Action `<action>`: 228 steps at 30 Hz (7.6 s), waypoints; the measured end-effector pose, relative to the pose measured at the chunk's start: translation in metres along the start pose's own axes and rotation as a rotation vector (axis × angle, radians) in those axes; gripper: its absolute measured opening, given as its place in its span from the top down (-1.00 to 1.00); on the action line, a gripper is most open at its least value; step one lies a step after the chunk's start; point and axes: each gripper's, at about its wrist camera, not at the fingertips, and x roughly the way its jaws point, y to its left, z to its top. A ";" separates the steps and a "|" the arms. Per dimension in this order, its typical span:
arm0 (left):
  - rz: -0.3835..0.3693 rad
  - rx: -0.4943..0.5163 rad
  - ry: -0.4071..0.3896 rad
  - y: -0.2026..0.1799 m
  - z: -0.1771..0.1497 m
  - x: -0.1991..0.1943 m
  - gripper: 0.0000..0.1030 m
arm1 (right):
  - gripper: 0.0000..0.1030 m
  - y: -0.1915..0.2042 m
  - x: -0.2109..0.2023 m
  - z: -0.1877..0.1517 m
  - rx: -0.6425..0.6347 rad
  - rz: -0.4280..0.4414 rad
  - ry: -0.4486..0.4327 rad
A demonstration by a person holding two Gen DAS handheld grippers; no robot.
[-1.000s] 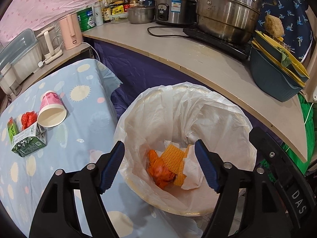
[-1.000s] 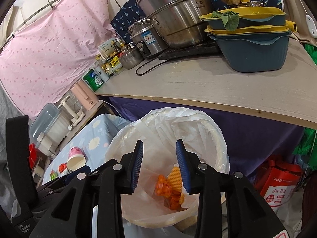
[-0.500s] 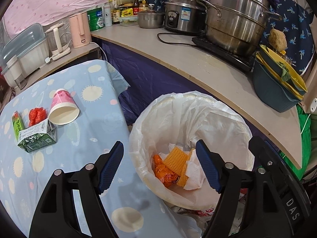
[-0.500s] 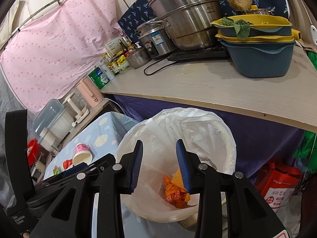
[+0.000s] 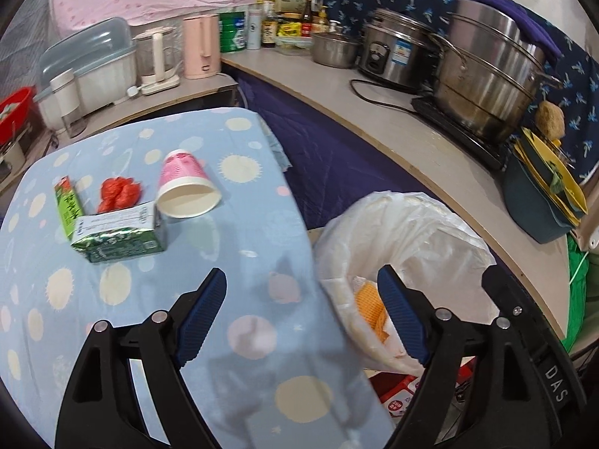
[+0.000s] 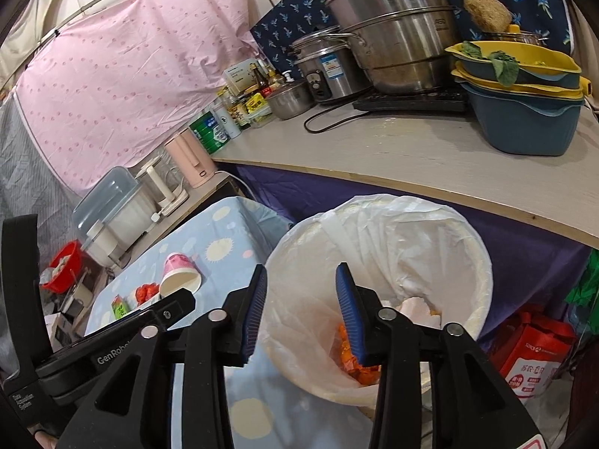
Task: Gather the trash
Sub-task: 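Move both tools back over the green box and pink cup, then grasp the green juice box with the left tool while the right tool grasps the pink paper cup, then carry the green box and pink cup toward the trash bin with both tools, then open both tools to drop the green box and pink cup into the bin, then move both tools back over the red bag and milk carton on the table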
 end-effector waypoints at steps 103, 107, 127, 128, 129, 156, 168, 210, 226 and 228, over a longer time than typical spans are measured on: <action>0.217 -0.327 0.022 0.260 0.003 -0.008 0.48 | 0.93 0.185 0.098 -0.050 -0.164 0.239 0.158; 0.185 -0.289 -0.001 0.231 -0.001 -0.028 0.48 | 0.93 0.171 0.072 -0.048 -0.153 0.237 0.126; 0.053 -0.059 -0.005 0.072 -0.015 -0.051 0.48 | 0.93 0.057 -0.017 -0.025 -0.031 0.157 -0.001; 0.049 -0.046 -0.003 0.063 -0.015 -0.049 0.48 | 0.93 0.051 -0.019 -0.024 -0.025 0.150 -0.005; 0.045 -0.035 -0.001 0.056 -0.016 -0.048 0.48 | 0.93 0.044 -0.021 -0.023 -0.016 0.143 -0.008; -0.023 0.160 0.081 -0.083 -0.029 0.007 0.47 | 0.93 -0.062 -0.019 -0.017 0.118 0.054 -0.007; -0.024 0.191 0.111 -0.103 -0.023 0.033 0.47 | 0.92 -0.074 -0.004 -0.014 0.121 0.013 0.014; 0.011 0.079 0.071 -0.055 -0.009 0.017 0.01 | 0.42 -0.023 -0.013 -0.006 0.051 0.017 -0.014; 0.130 -0.182 0.021 0.091 -0.009 -0.012 -0.43 | 0.21 0.083 0.016 -0.029 -0.113 0.093 0.060; 0.152 -0.219 0.017 0.113 -0.010 -0.014 -0.50 | 0.13 0.098 0.023 -0.033 -0.131 0.108 0.070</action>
